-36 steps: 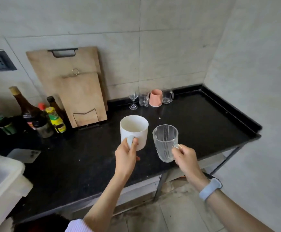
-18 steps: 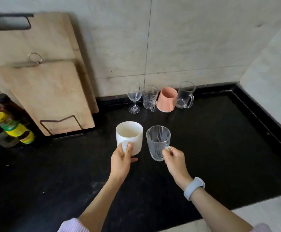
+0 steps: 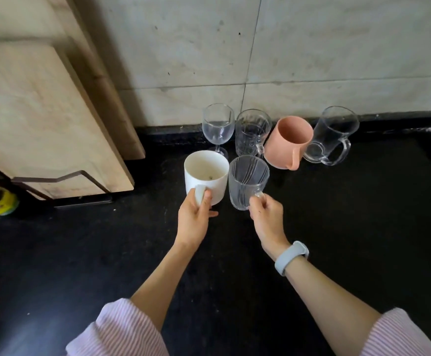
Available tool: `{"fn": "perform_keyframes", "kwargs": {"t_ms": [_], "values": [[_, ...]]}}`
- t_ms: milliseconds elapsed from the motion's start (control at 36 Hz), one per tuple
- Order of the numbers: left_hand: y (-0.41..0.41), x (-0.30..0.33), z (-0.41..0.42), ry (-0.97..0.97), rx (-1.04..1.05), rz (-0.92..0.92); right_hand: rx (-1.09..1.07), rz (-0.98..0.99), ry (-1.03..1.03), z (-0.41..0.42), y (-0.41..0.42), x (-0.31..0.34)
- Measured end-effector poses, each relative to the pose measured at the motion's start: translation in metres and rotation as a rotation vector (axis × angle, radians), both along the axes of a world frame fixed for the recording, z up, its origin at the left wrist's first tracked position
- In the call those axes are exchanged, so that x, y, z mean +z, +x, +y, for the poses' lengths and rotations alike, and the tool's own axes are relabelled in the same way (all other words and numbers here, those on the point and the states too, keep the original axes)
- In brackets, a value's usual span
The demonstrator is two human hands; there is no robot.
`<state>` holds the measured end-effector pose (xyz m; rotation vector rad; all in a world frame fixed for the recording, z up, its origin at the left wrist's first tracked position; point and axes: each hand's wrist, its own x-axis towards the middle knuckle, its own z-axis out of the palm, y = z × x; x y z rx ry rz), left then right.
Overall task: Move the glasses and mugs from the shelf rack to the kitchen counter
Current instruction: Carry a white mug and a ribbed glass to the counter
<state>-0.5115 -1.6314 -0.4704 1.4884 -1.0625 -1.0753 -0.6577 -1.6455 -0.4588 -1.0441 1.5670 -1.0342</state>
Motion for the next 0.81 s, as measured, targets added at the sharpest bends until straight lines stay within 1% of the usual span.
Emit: {"fn": "perform_keyframes", "kwargs": {"t_ms": [111,222,389,528,667,722,806], "values": [[0.002,-0.005,-0.009,0.007,0.011,-0.075,0.007,-0.007,-0.013,-0.014,0.008,-0.004],[0.003,-0.008,-0.013,0.05,-0.02,-0.079,0.038,0.019,-0.003,-0.02,0.012,-0.008],[-0.001,-0.01,-0.018,0.094,-0.107,-0.147,0.106,0.149,-0.05,-0.027,0.01,-0.005],[-0.008,-0.009,-0.022,0.142,-0.065,-0.186,0.182,0.247,-0.011,-0.024,0.008,-0.005],[-0.004,-0.005,-0.019,0.136,0.025,-0.303,0.249,0.449,-0.033,-0.019,0.005,-0.001],[0.001,0.0,-0.012,0.164,0.039,-0.347,0.254,0.485,-0.065,-0.014,0.003,0.005],[0.012,0.007,0.002,0.213,0.037,-0.494,0.204,0.504,-0.147,-0.003,0.002,0.017]]}}
